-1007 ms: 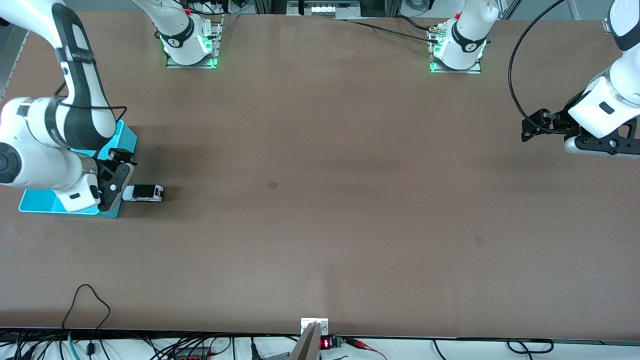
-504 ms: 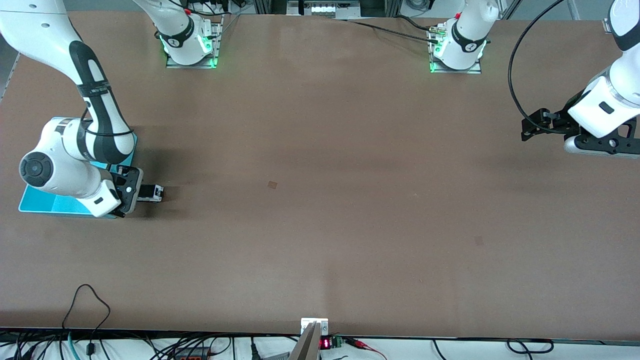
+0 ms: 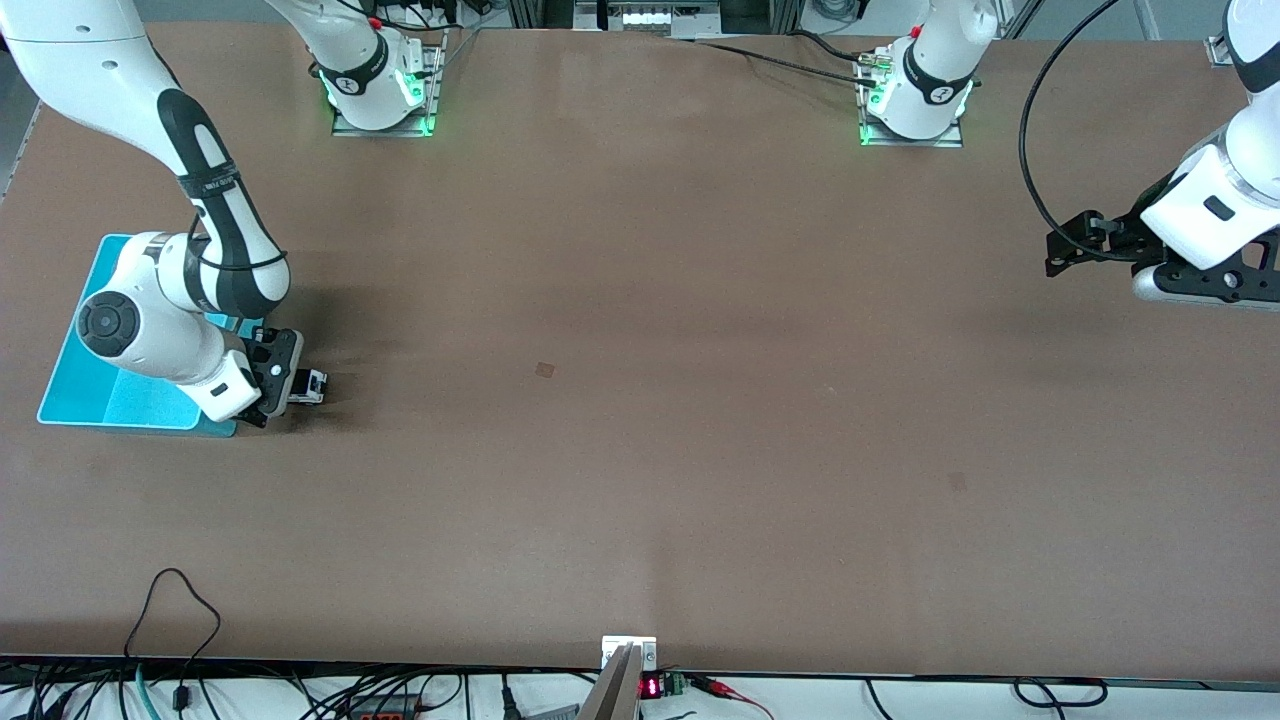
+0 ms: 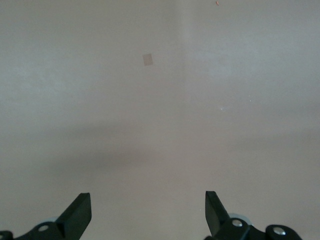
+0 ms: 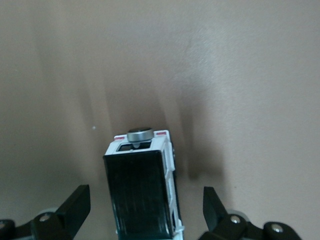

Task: Wind and store white jeep toy
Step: 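Lift the jeep with the right gripper and carry it over the box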

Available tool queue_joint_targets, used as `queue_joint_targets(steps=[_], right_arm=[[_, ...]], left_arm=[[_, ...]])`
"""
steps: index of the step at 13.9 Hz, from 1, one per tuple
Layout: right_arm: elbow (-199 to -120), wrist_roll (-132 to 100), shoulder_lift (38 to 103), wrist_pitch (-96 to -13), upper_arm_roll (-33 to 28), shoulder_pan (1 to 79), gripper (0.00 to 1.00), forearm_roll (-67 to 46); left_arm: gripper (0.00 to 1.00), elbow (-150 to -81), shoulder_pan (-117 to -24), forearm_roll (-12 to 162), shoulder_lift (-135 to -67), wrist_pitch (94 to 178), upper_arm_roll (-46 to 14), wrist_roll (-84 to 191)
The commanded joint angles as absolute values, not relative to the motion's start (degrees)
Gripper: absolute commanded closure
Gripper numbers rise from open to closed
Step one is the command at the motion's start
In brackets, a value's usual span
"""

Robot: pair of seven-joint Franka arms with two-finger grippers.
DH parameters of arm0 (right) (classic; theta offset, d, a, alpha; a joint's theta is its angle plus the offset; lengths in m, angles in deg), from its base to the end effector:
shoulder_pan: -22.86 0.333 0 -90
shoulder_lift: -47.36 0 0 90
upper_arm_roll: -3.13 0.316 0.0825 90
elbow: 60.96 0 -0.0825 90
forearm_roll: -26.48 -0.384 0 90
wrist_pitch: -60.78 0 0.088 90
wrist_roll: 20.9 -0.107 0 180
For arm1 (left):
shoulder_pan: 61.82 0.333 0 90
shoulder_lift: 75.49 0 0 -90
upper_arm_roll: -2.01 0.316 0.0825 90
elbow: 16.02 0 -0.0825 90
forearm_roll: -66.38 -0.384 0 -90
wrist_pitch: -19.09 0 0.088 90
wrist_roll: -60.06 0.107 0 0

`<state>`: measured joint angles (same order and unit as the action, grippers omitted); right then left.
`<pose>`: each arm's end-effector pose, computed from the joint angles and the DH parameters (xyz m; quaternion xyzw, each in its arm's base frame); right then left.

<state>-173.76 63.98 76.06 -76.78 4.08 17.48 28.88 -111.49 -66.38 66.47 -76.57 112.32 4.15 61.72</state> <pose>0.6063 -0.0475 0.2086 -0.7532 -0.6568 0.0311 0.0173 0.5605 -0.0240 0.5736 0.9989 -0.0355 -0.0290 0.0002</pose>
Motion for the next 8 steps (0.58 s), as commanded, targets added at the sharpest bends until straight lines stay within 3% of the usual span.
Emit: queue_joint_targets(steps=[1,3,7,8], right_arm=[[-175.0,67.2,75.4,-78.9,4.7,16.2,0.08,29.4],[-175.0,70.2,75.4,-79.1,4.7,16.2,0.48,29.4],[-175.0,70.2,75.7,-79.0,4.8,15.8,0.95,29.3],[-174.9,70.2,75.6,-79.0,4.8,15.9,1.0,29.3]], left_arm=[[0.0,-110.9,-66.7,66.2,-75.9,110.7,4.2,61.4],[0.0,-110.5,-66.7,66.2,-75.9,110.6,4.1,61.4],[0.0,-110.3,-66.7,66.2,-75.9,110.4,4.1,61.4],[0.0,-110.3,-66.7,66.2,-75.8,110.3,4.1,61.4]])
